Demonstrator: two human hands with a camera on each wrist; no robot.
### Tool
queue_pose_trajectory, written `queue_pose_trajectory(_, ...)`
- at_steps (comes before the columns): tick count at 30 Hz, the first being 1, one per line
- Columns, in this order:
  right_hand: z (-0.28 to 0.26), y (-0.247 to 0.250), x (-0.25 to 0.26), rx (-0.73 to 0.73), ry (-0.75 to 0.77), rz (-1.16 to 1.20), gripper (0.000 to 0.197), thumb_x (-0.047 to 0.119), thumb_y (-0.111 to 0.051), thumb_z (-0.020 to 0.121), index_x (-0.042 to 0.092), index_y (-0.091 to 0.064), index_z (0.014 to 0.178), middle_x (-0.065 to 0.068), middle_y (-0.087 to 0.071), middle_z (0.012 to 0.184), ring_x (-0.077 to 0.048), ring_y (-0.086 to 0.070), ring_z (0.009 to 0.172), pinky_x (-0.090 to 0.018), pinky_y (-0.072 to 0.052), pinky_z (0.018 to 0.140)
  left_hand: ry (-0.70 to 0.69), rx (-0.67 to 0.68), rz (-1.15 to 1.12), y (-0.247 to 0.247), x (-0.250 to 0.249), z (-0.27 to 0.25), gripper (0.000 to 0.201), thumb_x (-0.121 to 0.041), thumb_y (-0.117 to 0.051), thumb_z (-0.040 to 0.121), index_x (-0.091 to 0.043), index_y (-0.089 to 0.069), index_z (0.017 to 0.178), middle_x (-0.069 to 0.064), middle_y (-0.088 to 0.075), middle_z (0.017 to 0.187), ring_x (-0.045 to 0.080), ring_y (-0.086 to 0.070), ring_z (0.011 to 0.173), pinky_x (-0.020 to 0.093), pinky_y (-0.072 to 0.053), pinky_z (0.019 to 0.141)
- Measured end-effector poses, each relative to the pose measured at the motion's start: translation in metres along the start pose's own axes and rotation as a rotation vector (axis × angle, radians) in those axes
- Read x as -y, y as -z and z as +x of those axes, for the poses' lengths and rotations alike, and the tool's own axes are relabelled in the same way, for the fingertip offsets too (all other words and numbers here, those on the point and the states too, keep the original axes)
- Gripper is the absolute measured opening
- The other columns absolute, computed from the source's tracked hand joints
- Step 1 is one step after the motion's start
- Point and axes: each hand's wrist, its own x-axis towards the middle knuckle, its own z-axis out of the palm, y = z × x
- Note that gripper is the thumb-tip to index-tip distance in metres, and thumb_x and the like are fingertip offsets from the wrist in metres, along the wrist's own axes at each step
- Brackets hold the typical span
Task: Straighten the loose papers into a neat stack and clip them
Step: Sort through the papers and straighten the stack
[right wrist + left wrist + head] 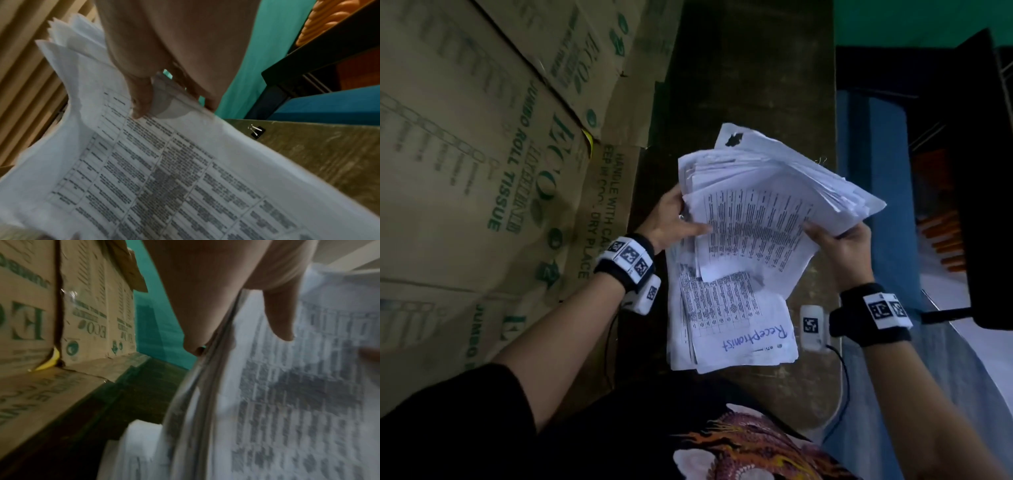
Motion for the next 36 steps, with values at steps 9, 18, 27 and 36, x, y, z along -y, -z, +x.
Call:
queue_pose_trajectory(9, -0.004, 0.0, 0.024, 0.04, 0.24, -0.082, 0.033, -0.012, -0.066, 0.077, 0.013, -0.071, 0.099, 0.019, -0.073, 0.091, 0.0, -0.066, 0.084, -0.018, -0.052, 0.076, -0.249, -0.19, -0.006, -0.024, -0.016, -0.016, 0.046, 0.008, -0.07, 0.077, -0.019, -0.053, 0.111, -0.003, -0.059, 0.105, -0.002, -0.06, 0.093, 0.017, -0.051, 0.082)
queue_pose_trajectory(18, 0.014, -0.006, 0.033, 0.096, 0.255, -0.159, 0.031, -0.007, -0.069, 0.076, 0.007, -0.062, 0.104, 0.018, -0.072, 0.09, 0.0, -0.066, 0.086, -0.017, -0.05, 0.077, -0.222, -0.123, 0.083, -0.021, -0.03, 0.007, 0.029, 0.007, -0.068, 0.079, -0.004, -0.063, 0.105, 0.015, -0.068, 0.101, 0.015, -0.067, 0.089, 0.021, -0.053, 0.075)
queue_pose_trajectory(27, 0.013, -0.009, 0.006, 0.16, 0.074, -0.235, 0.032, 0.001, -0.059, 0.072, 0.013, -0.064, 0.102, 0.017, -0.072, 0.086, -0.002, -0.064, 0.082, -0.028, -0.053, 0.074, -0.19, -0.218, -0.089, -0.022, -0.02, 0.011, 0.027, -0.001, -0.067, 0.084, -0.018, -0.059, 0.104, 0.005, -0.064, 0.108, 0.003, -0.062, 0.094, 0.016, -0.053, 0.075)
queue_pose_trajectory(36, -0.002, -0.023, 0.011, 0.076, 0.174, -0.214, 0.043, -0.01, -0.069, 0.076, 0.013, -0.06, 0.111, 0.015, -0.07, 0.097, -0.001, -0.064, 0.091, -0.023, -0.053, 0.079, -0.189, -0.411, -0.059, -0.02, -0.004, -0.001, 0.04, -0.006, -0.067, 0.086, -0.011, -0.051, 0.122, -0.003, -0.061, 0.111, -0.006, -0.059, 0.098, 0.005, -0.046, 0.078)
